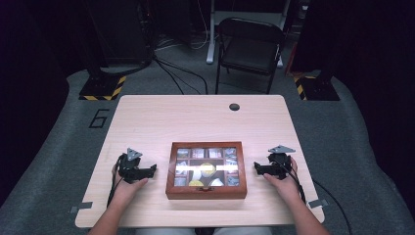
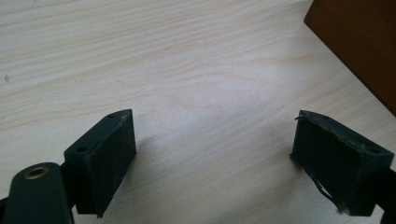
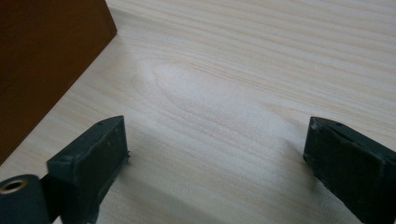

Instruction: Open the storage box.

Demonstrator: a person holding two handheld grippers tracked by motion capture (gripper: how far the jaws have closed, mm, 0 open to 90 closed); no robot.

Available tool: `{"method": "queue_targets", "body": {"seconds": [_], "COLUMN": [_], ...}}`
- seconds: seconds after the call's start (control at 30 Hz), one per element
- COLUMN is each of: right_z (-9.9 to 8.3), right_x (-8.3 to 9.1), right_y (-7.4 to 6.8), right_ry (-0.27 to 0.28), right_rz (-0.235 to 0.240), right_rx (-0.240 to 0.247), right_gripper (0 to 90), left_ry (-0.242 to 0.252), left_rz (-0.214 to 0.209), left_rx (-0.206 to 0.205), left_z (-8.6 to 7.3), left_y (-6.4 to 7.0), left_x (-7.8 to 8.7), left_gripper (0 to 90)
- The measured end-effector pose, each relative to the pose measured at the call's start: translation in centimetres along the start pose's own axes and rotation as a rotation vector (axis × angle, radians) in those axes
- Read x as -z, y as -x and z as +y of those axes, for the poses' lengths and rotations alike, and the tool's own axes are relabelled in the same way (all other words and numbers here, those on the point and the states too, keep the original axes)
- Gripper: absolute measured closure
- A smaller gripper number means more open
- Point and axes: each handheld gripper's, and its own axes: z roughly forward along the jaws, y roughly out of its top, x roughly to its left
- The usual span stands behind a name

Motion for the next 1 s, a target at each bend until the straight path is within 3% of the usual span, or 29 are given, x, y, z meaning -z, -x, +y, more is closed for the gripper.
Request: {"method": "queue_targets", "body": {"seconds": [0.73,0.9,1.0], "right_z": [0.00,-0.05,-0.06], "right_x": [-0.01,0.07,0.15], "right_y": [-0.17,-0.36,-0.37], "right_ry": [0.000,0.003,0.016], "right_rz": [-0.007,-0.010,-0.006], "right_rx": [-0.010,-0.015,-0.012], "right_gripper": [4.9,7.0,14.0], "left_ry": [0.003,0.003,0.000], "left_rz": [-0.002,-0.003,-0.006], "left_rx": [0.005,0.004,0.006], "left_z": [-0.02,-0.01,0.01], "left_y": [0.03,0.04,0.04], "left_x": [0.00,0.00,0.07], "left_gripper": [13.5,13.4,14.3]}}
